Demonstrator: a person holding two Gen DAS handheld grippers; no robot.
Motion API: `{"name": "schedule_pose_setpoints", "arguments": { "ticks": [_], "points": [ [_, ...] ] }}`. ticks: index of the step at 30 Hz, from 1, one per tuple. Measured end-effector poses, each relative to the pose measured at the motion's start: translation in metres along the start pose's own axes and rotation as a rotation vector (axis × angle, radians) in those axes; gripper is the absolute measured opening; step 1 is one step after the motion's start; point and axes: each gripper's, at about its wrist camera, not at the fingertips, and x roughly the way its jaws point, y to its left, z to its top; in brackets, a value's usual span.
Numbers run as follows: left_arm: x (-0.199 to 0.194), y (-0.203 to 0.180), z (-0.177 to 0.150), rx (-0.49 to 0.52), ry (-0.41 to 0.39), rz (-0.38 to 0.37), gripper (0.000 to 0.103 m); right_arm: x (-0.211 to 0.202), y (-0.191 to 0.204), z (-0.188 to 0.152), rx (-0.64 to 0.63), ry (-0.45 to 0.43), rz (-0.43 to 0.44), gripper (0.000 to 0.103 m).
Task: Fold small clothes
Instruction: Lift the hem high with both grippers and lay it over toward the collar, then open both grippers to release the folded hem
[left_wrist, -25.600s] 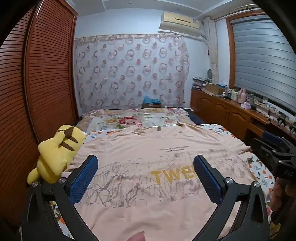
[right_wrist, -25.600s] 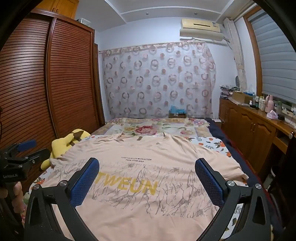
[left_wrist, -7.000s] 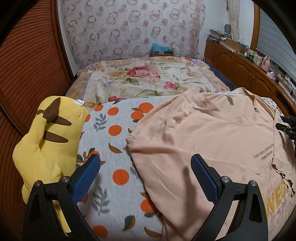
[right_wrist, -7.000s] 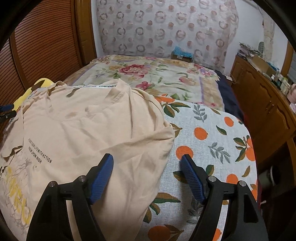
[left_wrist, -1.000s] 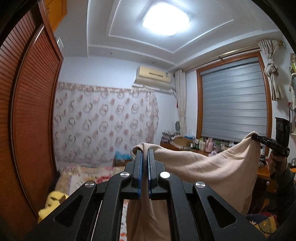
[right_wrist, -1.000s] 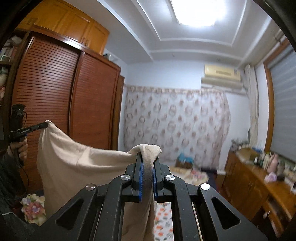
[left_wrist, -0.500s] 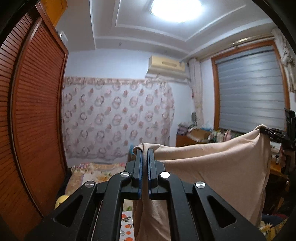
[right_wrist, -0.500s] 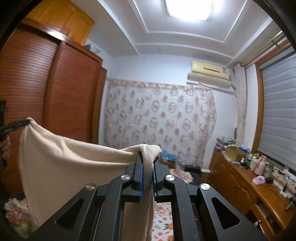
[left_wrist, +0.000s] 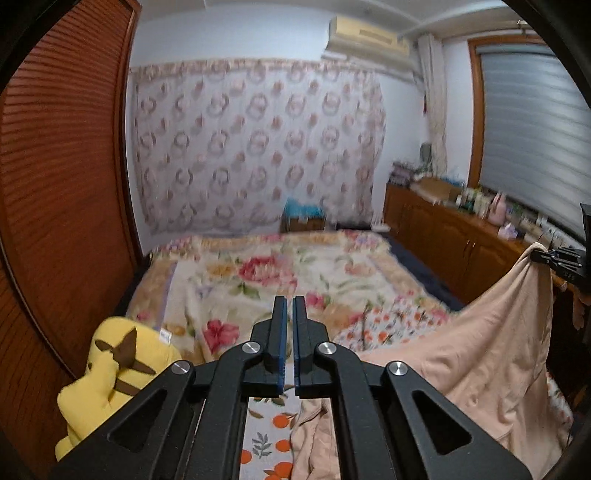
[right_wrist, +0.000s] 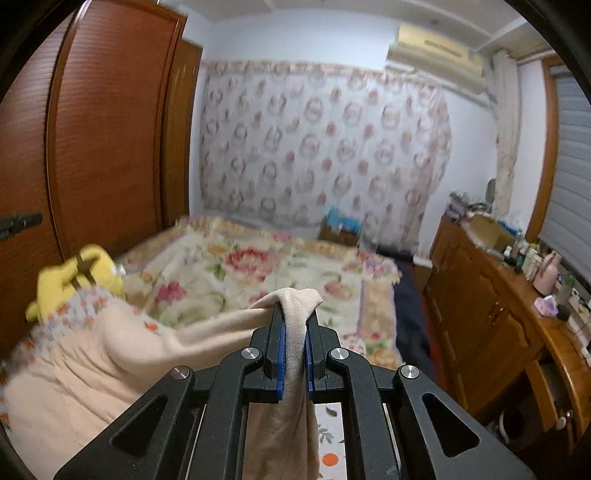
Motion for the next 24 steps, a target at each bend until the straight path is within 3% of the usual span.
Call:
{"name": "schedule_pose_setpoints", "arguments": {
  "ticks": [5,12,14,15,16,17,18,22,24],
  "points": [
    [0.038,-0.009,-0.021,0.033,0.099,0.015,0.004,0.054,-0.016,0.017,-0.019,0.150,-0.029,0.008],
    [0.081,-0.017,-0.041,0.048,0.231,-0.032,0.004,0.098,-0.028,0.046,0.013,0.345,-0.074,0.008],
    [0.091,-0.019,-0.044,0.053,0.261,-0.047,0.017,0.103,-0.024,0.049,0.019,0.376,-0.077,0.008],
    [0.094,-0.021,-0.046,0.052,0.270,-0.062,0.034,0.102,-0.024,0.052,0.031,0.392,-0.074,0.008],
    [0.094,-0.022,-0.048,0.050,0.273,-0.075,0.041,0.101,-0.025,0.046,0.042,0.399,-0.072,0.008],
    [0.094,-0.022,-0.049,0.050,0.276,-0.085,0.042,0.097,-0.024,0.047,0.055,0.399,-0.068,0.011],
    [0.094,-0.023,-0.052,0.051,0.290,-0.095,0.045,0.092,-0.023,0.050,0.065,0.395,-0.060,0.019],
    [0.080,-0.025,-0.065,0.038,0.315,-0.126,0.076,0.060,-0.017,0.063,0.097,0.369,-0.075,0.048],
    [0.074,-0.027,-0.072,0.041,0.325,-0.137,0.077,0.037,-0.011,0.064,0.115,0.348,-0.055,0.051]
  ]
}}
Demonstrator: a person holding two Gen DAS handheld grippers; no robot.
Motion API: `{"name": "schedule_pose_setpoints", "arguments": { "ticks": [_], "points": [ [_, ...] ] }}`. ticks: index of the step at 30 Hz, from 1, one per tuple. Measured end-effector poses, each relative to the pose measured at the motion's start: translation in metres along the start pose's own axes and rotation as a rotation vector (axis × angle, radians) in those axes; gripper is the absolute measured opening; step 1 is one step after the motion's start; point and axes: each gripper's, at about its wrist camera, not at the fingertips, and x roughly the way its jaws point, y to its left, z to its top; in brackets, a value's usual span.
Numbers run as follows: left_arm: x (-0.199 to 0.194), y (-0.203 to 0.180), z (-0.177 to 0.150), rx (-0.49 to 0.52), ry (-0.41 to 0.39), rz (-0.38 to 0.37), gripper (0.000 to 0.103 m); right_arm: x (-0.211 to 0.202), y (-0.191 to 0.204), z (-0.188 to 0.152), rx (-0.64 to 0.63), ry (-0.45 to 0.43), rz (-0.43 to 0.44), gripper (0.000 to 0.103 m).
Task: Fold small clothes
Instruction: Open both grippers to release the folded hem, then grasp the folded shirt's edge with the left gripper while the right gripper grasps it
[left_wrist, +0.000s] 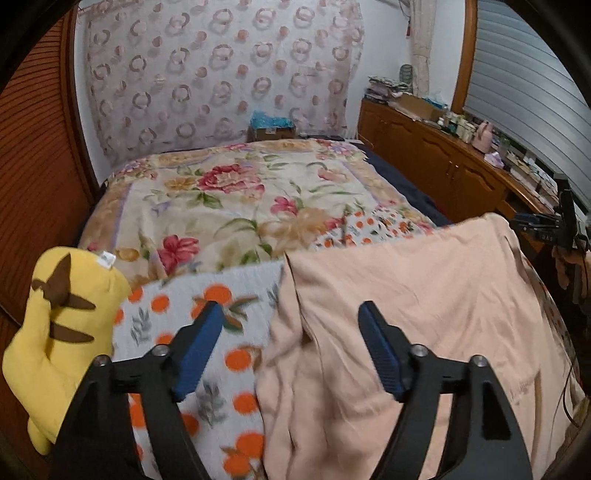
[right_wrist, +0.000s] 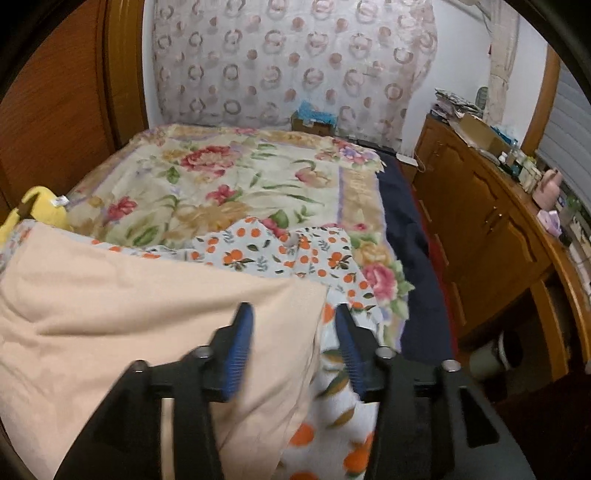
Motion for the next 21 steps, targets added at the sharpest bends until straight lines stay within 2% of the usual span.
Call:
{"name": "schedule_pose_setpoints", "arguments": {
  "ticks": [5,9,14,21],
  "points": [
    [-0.019,-0.009,-0.031,-0.002,0.018,0.007,0.077,-0.059,0.012,-0.026,0.028,-0.003,0.047,0.051],
    [-0.034,-0.016,-0.057,0.014,0.035,0.021,0.077,-0.109,0.026,-0.061,0.037,-0.013,0.082,0.051],
    [-0.042,-0.021,-0.079,0.023,0.058,0.044,0.077,-0.143,0.034,-0.089,0.048,-0.013,0.087,0.051],
    [-0.061,-0.024,-0.102,0.005,0.046,0.057,0.077,-0.162,0.042,-0.116,0.091,-0.037,0.100,0.051]
  ]
}}
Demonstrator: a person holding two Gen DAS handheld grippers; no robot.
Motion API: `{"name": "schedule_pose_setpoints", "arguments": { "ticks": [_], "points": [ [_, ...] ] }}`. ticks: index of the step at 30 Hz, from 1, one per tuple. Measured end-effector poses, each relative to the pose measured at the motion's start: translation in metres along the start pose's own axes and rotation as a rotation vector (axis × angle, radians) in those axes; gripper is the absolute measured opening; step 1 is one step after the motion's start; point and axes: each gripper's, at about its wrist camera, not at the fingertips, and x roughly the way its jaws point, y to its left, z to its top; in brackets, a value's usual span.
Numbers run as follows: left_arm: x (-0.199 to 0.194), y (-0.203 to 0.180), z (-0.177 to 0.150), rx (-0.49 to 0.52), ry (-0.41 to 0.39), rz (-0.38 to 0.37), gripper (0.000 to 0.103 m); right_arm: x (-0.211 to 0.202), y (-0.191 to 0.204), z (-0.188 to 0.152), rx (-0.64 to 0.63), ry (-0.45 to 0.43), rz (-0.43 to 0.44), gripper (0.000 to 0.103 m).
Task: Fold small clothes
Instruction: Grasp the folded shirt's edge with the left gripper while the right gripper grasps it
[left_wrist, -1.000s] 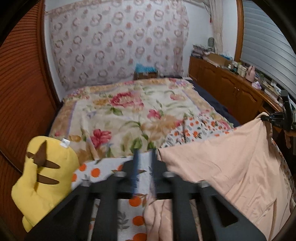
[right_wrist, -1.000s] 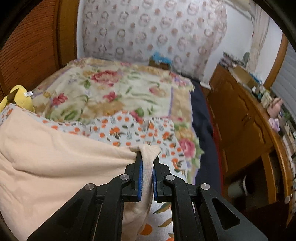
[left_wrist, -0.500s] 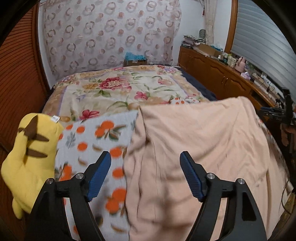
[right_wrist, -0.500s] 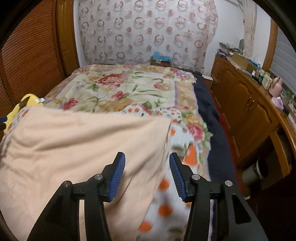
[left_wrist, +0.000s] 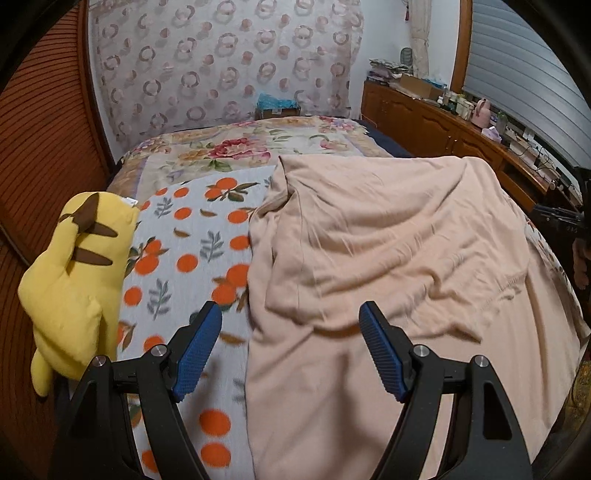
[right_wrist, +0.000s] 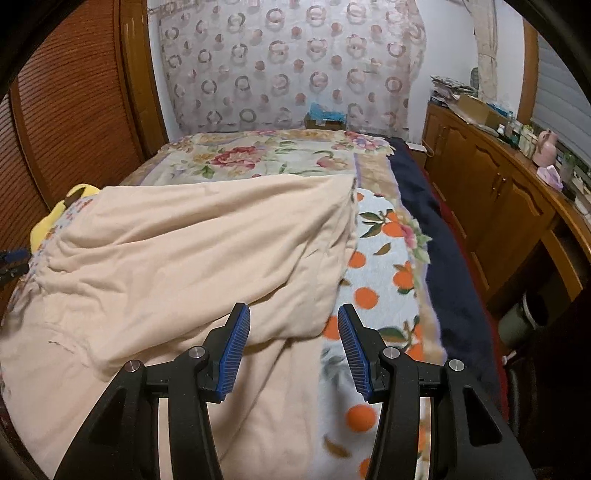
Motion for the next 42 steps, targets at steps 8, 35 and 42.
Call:
{"name": "schedule_pose_setpoints", "arguments": {
  "ticks": [8,35,42],
  "points": [
    [-0.010,0.003,-0.022,-0.034,0.012,0.012,0.077,-0.011,0.022,-0.028,0.029,0.016,0.051,0.051],
    [0.048,0.006,0.010,-0.162,0.084,-0.056,0.053,0.042,0.019,-0.028,-0.007,0.056,-0.071,0.051],
    [0.049,-0.010,0.017,-0.079,0.064,-0.029,0.004,0.042,0.014,-0.029,0.004,0.052,-0.074,0.051]
  ]
}}
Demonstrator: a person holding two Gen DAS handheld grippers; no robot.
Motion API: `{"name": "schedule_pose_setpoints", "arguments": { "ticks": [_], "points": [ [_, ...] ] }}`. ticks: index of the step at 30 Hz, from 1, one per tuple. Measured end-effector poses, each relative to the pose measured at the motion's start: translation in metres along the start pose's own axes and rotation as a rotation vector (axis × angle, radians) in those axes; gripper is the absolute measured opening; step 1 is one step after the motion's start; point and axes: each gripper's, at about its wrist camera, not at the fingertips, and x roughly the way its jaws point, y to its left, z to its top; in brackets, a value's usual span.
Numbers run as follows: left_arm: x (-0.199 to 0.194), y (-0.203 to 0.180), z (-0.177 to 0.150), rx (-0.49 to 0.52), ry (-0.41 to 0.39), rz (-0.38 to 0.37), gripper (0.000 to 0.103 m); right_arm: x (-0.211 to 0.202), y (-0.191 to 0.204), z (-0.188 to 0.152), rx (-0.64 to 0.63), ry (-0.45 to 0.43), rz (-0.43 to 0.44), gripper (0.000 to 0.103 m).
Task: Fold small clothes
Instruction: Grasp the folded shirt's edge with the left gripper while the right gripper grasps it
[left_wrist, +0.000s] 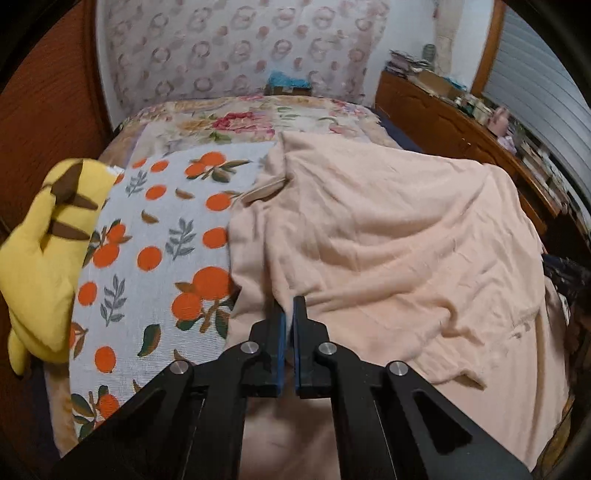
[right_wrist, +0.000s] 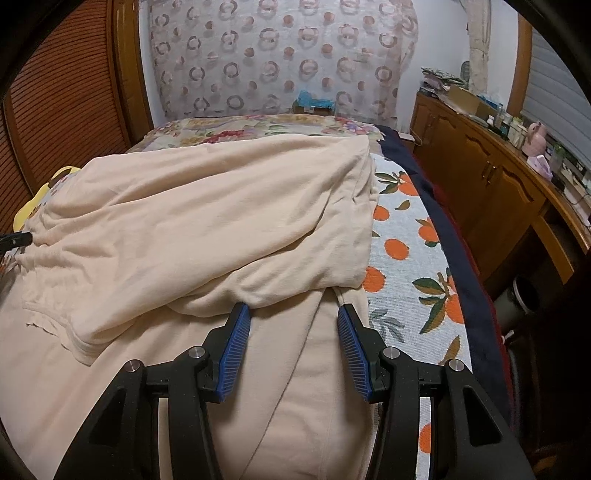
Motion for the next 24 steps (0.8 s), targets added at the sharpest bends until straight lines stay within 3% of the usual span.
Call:
{"name": "schedule_pose_setpoints", "arguments": {
  "ticks": [7,12,15,24],
  "points": [
    [-0.056,-0.028,0.005,0.080,-0.158,0.000,0.004,0.002,-0.005,0.000,0.012,-0.018,-0.001,0.051],
    [-0.059,-0.031,0.006,0.094,-0.159,-0.009,0.004,-0.004,-0.031,-0.002,0.105,-0.060,0.047,0.051],
    [-0.057,-0.034,0.006,0.098,-0.155,-0.018,0.004,0.000,-0.047,-0.002,0.145,-0.044,0.097,0.044],
    [-0.052,-0.036,0.008,0.086,-0.151,-0.017,0.004,0.034,-0.052,0.021,0.147,0.015,0.143,0.043]
  ]
}}
